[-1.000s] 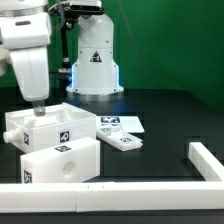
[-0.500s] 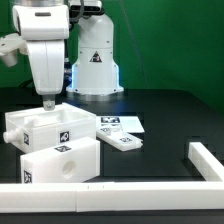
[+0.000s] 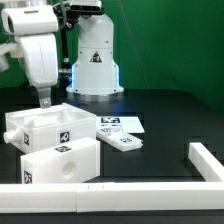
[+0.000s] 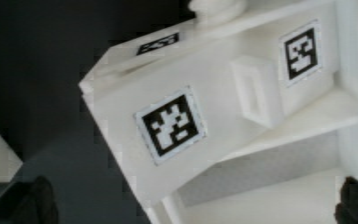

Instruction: Assemble cabinet

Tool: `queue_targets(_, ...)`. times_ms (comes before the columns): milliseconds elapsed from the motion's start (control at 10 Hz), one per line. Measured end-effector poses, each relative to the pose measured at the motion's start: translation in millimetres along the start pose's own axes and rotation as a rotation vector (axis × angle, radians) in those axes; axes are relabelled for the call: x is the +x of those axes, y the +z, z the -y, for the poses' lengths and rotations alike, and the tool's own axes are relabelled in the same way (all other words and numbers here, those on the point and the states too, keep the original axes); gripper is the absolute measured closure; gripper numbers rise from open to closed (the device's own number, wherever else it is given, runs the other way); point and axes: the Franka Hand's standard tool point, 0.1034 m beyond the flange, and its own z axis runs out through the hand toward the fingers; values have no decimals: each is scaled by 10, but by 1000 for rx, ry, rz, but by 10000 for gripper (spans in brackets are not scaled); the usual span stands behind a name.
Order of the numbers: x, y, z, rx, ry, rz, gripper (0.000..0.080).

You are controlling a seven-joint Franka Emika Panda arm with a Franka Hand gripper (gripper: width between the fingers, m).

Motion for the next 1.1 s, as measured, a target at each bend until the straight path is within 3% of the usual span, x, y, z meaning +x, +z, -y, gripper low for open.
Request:
queue_targets(200, -29, 18, 34, -1, -43, -7, 3)
queue_targets(400, -258, 68, 191, -9, -233, -97, 3)
queue_targets(500, -304, 60, 178, -30, -267, -118, 3)
queue_targets(700, -237, 75, 150, -50, -238, -141, 3)
queue_targets(800, -185, 79, 116, -43, -194, -143, 3)
queue_targets(900, -151, 79, 93, -19, -159, -128, 3)
queue_targets(1100, -189, 97, 132, -14, -157, -128, 3)
